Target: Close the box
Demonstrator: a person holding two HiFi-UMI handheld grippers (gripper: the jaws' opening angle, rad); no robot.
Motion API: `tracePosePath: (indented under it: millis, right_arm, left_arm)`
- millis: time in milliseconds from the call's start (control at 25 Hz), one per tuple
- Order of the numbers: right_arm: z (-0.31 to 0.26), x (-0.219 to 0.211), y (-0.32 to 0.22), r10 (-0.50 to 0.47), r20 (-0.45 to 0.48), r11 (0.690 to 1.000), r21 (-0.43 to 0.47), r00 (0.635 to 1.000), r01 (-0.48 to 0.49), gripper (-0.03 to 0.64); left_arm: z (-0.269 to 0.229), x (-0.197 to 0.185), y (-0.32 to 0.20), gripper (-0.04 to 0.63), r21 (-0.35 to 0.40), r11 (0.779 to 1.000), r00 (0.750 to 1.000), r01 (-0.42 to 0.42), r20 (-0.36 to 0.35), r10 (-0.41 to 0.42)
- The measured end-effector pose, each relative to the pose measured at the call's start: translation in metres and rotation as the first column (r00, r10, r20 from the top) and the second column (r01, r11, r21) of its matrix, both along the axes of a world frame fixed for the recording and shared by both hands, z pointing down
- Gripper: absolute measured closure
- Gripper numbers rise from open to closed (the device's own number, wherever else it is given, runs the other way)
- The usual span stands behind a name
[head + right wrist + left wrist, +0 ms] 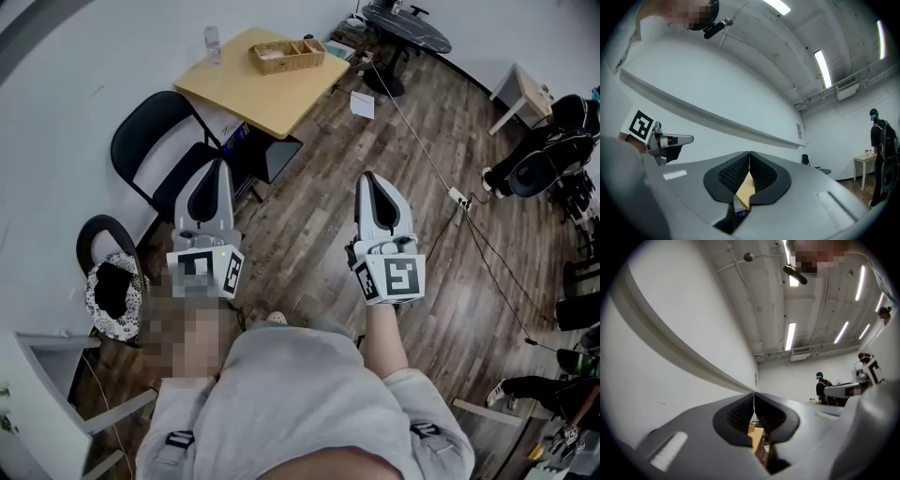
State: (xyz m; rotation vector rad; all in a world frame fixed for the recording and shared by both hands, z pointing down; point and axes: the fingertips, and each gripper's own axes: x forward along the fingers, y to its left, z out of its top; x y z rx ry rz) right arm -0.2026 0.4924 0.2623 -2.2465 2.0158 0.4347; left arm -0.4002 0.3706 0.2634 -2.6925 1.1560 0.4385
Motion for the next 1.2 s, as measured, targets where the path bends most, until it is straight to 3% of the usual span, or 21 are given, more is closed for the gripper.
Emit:
tracePosePath:
  millis: [240,600,1200]
  right_arm:
    - [0.005,-0.002,-0.02,0.014,-0.002,1.0,-0.025,1.0,-0.014,0.612]
    - [0.004,0.028,-0.068,0.009,-0.008,1.0,-0.024,1.0,-0.009,0.612]
    - [-0.013,0.125,-0.198,-0.053,-0.025,0.998,-0.017,0.998,0.053,0.612]
  left_arm:
    - [0.003,0.001,-0.024,0.534,-0.01,1.0,1.0,-0.015,0.006,0.015]
    - [0.008,0.03,-0.067,0.534,-0.013,1.0,1.0,-0.014,0.019,0.015]
    - [-0.013,0.125,-0.182,0.534,0.008,0.999,0.999,0.033,-0.003,-0.033]
